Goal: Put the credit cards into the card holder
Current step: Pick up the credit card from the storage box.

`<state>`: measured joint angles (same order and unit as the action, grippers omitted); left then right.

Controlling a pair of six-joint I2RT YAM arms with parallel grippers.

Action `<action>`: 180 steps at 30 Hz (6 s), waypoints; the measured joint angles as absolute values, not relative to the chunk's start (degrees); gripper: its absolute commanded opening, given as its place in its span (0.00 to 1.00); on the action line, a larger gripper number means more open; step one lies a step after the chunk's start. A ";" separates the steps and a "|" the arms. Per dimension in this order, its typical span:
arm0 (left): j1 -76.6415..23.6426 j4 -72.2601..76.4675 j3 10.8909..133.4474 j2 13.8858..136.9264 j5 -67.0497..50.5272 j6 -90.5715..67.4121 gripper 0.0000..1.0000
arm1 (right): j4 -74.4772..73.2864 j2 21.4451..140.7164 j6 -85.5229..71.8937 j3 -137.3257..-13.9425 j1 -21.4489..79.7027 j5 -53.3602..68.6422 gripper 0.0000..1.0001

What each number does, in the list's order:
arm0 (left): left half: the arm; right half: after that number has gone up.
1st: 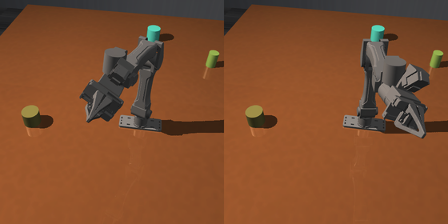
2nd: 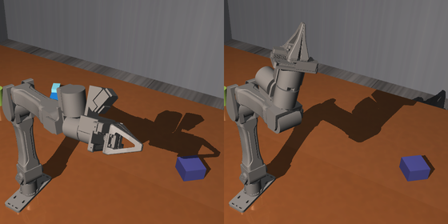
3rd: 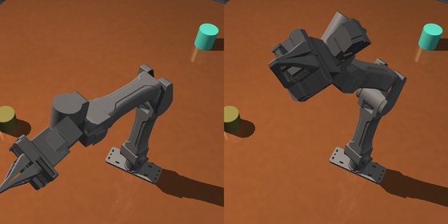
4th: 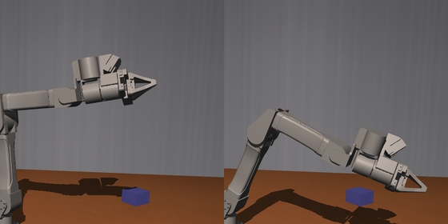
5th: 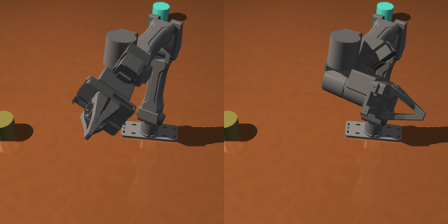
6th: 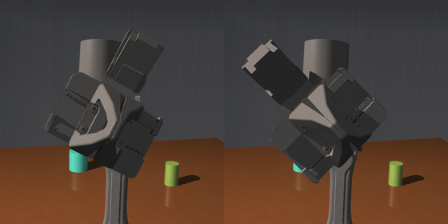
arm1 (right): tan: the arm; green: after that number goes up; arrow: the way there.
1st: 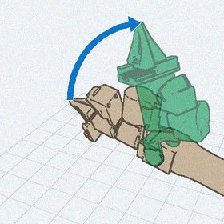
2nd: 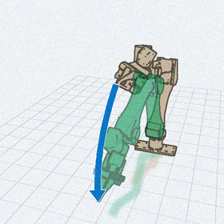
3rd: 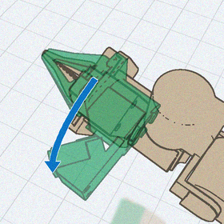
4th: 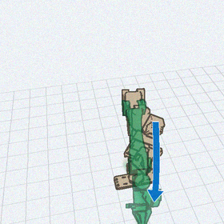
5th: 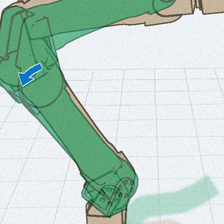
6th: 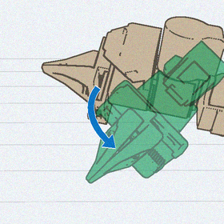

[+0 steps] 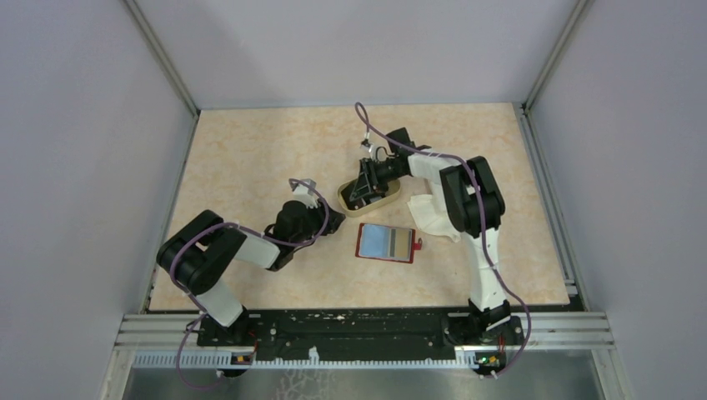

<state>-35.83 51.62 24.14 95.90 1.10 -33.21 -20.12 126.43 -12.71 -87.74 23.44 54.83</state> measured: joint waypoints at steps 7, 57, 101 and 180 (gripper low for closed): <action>-35.83 52.01 23.90 95.90 1.08 -33.21 0.46 | -19.88 126.43 -14.04 -87.74 21.19 58.08 0.38; -32.40 73.71 11.09 92.40 -12.80 -32.95 0.87 | -17.93 119.59 -11.07 -83.31 12.01 61.34 0.00; -28.12 84.86 33.80 104.27 -23.42 -83.99 0.11 | 32.95 109.62 -76.40 -63.11 16.34 75.99 0.00; -45.74 32.69 15.00 41.19 -21.71 -12.32 0.81 | -24.53 75.42 32.05 -51.13 34.79 62.26 0.00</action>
